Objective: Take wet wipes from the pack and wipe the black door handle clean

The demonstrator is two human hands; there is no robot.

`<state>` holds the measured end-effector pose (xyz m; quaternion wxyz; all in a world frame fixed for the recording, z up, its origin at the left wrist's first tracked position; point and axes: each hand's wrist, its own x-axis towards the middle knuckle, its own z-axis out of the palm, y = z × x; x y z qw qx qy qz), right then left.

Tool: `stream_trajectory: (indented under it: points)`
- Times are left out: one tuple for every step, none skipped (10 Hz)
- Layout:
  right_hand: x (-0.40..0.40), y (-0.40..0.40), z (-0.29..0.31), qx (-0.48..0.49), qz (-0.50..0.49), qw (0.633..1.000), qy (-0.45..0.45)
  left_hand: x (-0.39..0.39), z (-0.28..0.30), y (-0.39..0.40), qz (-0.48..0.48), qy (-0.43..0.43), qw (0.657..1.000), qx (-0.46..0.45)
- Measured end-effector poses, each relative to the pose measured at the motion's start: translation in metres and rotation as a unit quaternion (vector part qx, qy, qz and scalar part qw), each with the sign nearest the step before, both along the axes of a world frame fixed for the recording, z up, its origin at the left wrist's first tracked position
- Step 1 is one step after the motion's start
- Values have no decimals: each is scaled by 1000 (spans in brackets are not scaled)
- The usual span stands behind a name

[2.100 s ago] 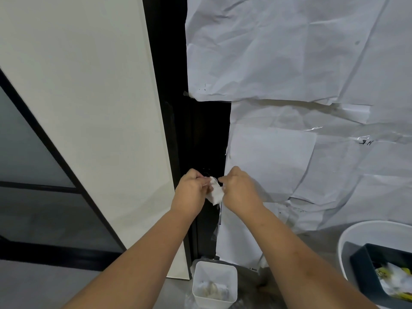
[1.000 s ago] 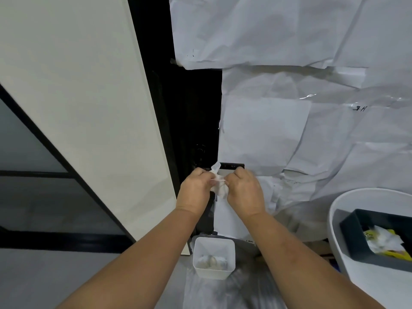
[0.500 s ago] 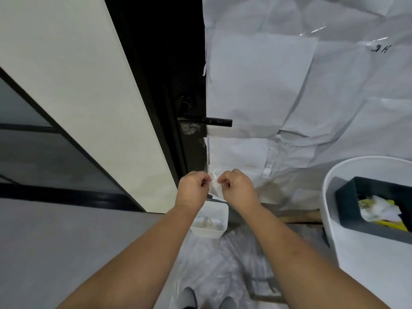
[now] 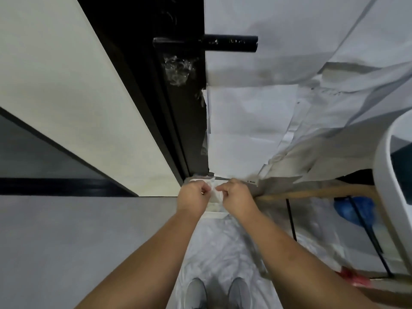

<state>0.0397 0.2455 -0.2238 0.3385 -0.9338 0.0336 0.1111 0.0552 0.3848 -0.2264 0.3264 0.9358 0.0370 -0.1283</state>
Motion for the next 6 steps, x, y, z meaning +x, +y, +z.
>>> stream_trajectory:
  points:
    - [6,4,-25,3,-2,1000,30,5,-31,1,0,19,1000,3]
    - [14,6,-50,-3,-7,998,60,12,-58,1,-11,35,999,17]
    - [18,6,-66,-11,-13,996,90,18,-80,2,-50,44,997,49]
    - [21,5,-77,-4,-34,994,104,20,-93,7,-61,71,992,86]
    - [17,6,-81,-4,-43,994,97,17,-97,11,-41,72,994,67]
    - [14,5,-77,2,-64,993,96,16,-92,12,-26,74,995,55]
